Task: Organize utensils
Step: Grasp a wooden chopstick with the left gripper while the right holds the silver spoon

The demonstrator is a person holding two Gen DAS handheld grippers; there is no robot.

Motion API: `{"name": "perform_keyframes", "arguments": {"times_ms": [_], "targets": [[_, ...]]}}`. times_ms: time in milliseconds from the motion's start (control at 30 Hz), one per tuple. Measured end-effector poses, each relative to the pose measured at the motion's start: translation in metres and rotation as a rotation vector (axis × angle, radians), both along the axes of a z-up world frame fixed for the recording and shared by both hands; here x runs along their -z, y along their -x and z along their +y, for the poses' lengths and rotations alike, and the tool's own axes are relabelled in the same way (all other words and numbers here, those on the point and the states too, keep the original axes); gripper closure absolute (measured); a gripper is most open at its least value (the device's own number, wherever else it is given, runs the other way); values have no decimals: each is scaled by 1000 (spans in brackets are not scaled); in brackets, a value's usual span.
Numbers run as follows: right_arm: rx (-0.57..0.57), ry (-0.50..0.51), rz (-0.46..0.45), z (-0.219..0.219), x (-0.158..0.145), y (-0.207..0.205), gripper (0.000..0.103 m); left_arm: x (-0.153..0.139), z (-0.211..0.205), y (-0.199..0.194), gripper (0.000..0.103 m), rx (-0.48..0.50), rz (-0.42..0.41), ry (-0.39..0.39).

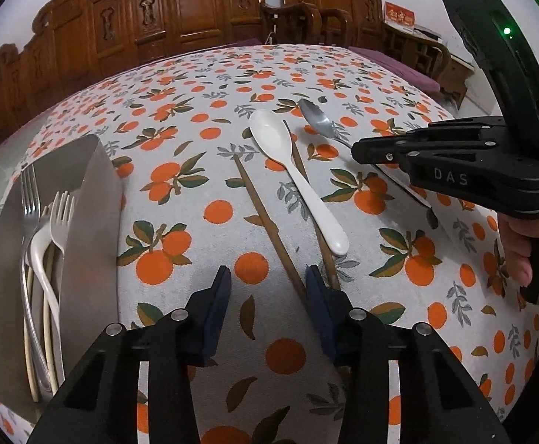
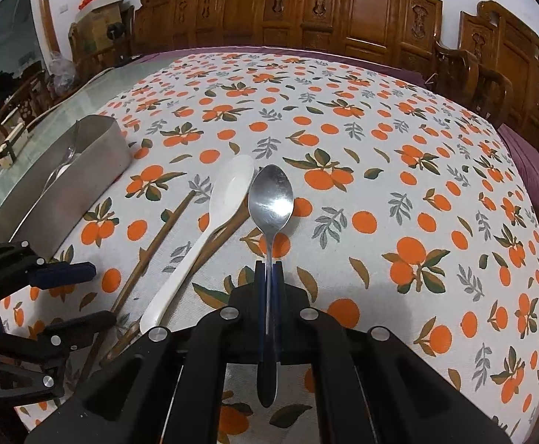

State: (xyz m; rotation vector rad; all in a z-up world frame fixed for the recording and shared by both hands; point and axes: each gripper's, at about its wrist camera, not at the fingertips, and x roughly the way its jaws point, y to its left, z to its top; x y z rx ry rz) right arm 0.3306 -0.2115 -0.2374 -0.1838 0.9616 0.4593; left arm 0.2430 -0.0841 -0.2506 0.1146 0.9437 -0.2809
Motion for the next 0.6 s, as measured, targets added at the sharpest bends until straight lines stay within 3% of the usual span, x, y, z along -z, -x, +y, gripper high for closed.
{"name": "perform_keyframes", "arguments": {"times_ms": [167,233,600], "targets": [[-9,14,6,5,5,1,98,-1,0,-1,83,5,-8,2],[-12,19,10,5,7,2,98,-1,1,0,100,12,-7,8],[-8,21,24,3,13,1,98,-10,5,1,103,12,-26,8]]}}
